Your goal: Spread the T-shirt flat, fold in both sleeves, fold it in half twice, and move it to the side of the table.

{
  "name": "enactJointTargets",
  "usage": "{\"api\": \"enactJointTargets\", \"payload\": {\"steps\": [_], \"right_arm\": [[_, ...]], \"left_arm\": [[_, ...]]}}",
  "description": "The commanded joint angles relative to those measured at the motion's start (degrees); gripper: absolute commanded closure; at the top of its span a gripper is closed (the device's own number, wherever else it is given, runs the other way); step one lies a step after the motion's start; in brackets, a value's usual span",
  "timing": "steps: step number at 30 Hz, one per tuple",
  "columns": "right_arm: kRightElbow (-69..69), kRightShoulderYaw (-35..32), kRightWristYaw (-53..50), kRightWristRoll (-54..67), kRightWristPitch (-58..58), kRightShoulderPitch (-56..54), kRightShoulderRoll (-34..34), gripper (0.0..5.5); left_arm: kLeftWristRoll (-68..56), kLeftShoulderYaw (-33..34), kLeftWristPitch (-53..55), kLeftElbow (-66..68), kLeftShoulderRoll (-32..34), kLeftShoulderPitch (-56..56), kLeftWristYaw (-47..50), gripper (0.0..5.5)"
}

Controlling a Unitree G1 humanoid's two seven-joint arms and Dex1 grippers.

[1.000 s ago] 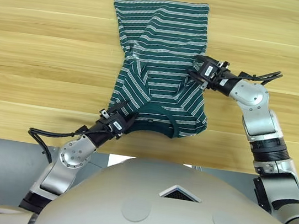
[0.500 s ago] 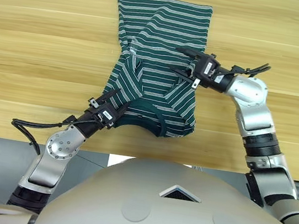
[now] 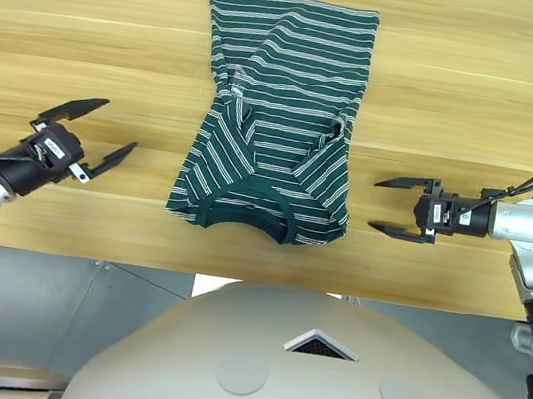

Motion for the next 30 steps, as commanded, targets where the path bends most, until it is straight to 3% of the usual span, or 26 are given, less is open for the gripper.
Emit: {"api": "enactJointTargets", "payload": {"steps": [1, 8, 19, 30], "right_arm": [[-0.76, 2.81, 0.14, -3.97, -1.76, -0.69, 0.25, 1.72], [-1.49, 6.7, -3.05, -5.41, -1.87, -3.63, 5.23, 1.72], [-0.74, 9.74, -7.46, -9.52, -0.33, -6.58, 9.72, 1.72], [-2.13, 9.68, -7.16, -8.2, -0.64, -6.0, 8.56, 3.65]], "left_arm": [[7.41, -5.95, -5.27, 6.12, 2.64, -6.36, -2.78, 2.14], [13.96, -16.98, -10.14, 6.02, 2.83, -8.3, -6.45, 2.14], [13.09, -21.22, -10.21, 4.69, 6.74, -9.0, -9.71, 2.14], [20.23, -29.61, -18.16, 8.06, 1.39, -15.4, -5.26, 2.14]]}}
